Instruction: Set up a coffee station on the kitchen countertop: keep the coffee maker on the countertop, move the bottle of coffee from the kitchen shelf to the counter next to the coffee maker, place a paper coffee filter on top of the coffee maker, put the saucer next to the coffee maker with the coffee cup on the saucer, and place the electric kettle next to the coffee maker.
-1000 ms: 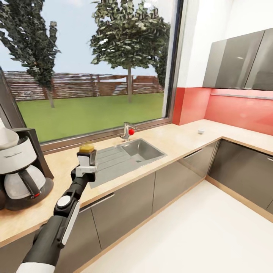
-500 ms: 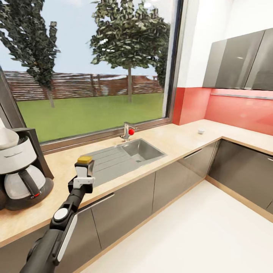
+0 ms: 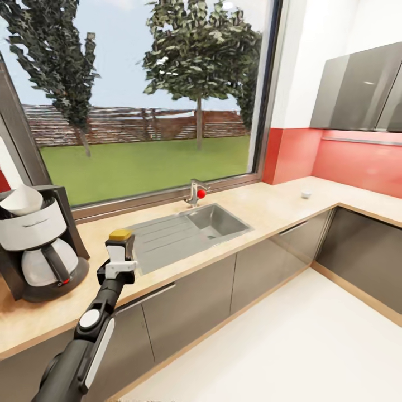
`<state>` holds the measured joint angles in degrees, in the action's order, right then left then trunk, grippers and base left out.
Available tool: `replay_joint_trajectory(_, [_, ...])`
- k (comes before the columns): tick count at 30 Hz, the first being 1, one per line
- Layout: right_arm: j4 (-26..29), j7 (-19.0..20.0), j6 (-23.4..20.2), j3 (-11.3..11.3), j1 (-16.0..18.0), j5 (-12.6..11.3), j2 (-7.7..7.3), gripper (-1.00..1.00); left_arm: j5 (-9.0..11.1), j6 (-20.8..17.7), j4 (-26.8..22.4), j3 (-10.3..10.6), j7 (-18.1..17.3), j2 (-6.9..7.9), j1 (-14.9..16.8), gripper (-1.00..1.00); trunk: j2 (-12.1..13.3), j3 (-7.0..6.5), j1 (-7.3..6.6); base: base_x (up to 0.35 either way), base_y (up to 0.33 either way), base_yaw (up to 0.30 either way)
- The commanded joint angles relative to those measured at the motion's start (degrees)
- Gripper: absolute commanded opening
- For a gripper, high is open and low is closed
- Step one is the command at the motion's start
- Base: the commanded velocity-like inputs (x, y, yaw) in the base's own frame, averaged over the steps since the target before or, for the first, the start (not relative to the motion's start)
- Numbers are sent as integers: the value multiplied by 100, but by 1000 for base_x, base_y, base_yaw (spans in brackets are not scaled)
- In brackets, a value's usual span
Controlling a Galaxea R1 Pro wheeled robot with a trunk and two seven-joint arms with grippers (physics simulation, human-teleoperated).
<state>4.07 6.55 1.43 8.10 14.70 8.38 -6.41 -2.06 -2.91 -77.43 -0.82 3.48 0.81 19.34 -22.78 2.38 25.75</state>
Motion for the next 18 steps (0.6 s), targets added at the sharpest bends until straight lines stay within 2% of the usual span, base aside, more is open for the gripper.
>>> replay_joint_trajectory(1, [-2, 22, 15, 50, 4, 59, 2, 100, -28, -19, -8, 5, 27, -3, -17, -100, -14, 17, 4, 0, 0, 244])
replay_joint_trajectory(10, [12, 22, 16, 59, 5, 58, 5, 100, 0, 21, -9, 14, 38, -16, -62, -100, -14, 47, 4, 0, 0, 244])
replay_joint_trajectory(13, [14, 22, 16, 63, 6, 59, 8, 100, -6, 26, -9, 26, 38, -20, -62, -100, -14, 51, 4, 50, 0, 95])
replay_joint_trajectory(18, [15, 22, 16, 60, 4, 59, 4, 100, -18, 23, -9, 29, 38, -20, -62, -100, -14, 52, 4, 228, 0, 14])
